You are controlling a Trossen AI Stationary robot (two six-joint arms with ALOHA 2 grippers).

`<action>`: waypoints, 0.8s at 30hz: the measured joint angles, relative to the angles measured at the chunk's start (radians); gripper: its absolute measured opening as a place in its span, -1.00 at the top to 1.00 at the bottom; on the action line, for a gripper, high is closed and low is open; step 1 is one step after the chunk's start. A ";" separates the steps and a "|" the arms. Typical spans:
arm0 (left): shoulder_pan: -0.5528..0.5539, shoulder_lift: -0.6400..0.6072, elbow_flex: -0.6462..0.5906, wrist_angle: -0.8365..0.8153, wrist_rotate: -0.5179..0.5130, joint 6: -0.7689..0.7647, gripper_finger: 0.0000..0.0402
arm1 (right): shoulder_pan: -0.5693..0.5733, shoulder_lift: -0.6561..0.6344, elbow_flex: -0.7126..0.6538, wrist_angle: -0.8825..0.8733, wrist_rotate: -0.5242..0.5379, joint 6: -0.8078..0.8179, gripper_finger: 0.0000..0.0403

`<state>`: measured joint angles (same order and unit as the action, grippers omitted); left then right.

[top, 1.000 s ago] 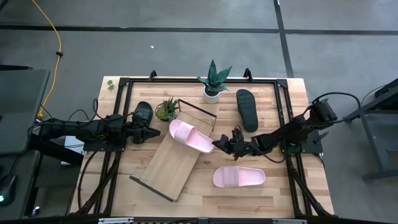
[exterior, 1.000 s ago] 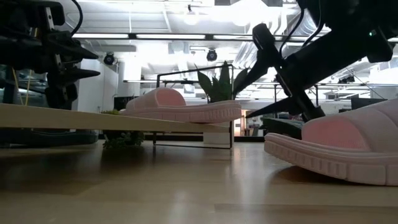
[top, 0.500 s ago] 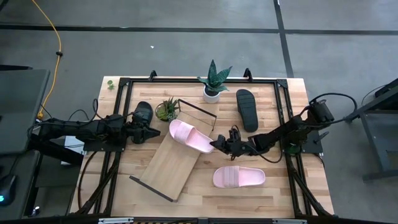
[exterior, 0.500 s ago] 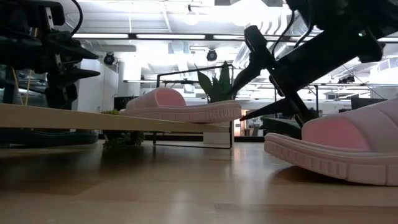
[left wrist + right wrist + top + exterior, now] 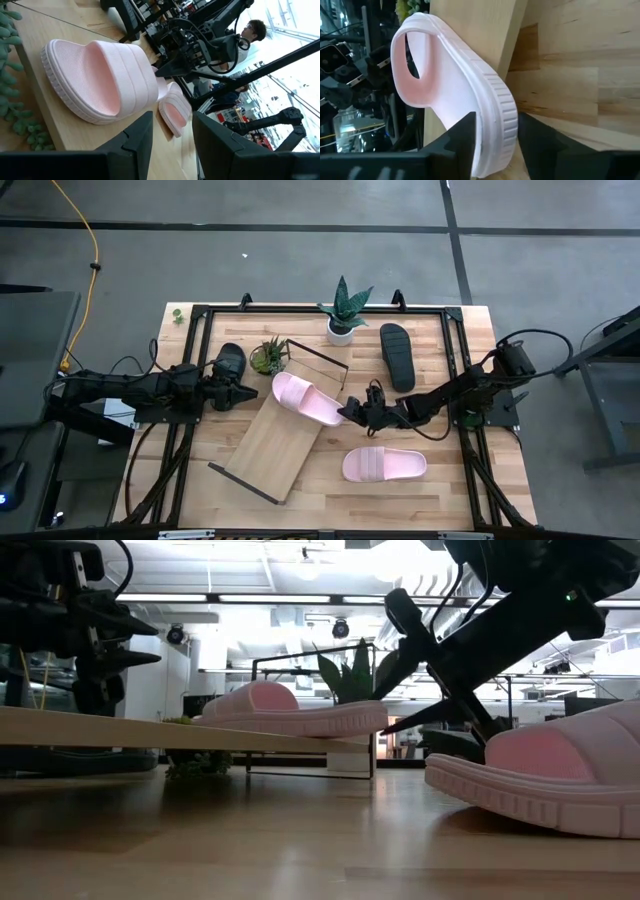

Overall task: Pick and place slides into the shelf
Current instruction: Put the top pink slide on the shelf

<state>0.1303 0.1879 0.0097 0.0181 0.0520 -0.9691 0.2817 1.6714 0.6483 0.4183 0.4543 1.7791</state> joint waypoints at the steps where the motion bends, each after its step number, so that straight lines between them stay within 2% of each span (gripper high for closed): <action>1: 0.000 0.000 0.000 0.000 0.000 0.001 0.37 | 0.000 0.000 0.000 0.000 -0.002 0.000 0.45; 9: 0.000 0.000 0.000 0.000 0.000 0.003 0.37 | 0.000 0.000 0.000 -0.006 -0.028 -0.007 0.73; 16: 0.000 0.000 0.000 0.000 0.000 0.003 0.37 | 0.002 0.000 0.000 -0.010 -0.078 -0.035 0.77; 24: 0.000 0.000 0.000 0.000 0.000 0.003 0.37 | 0.034 0.000 0.000 0.003 -0.088 -0.052 0.77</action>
<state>0.1304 0.1879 0.0100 0.0181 0.0521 -0.9661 0.3153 1.6714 0.6483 0.4215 0.3658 1.7267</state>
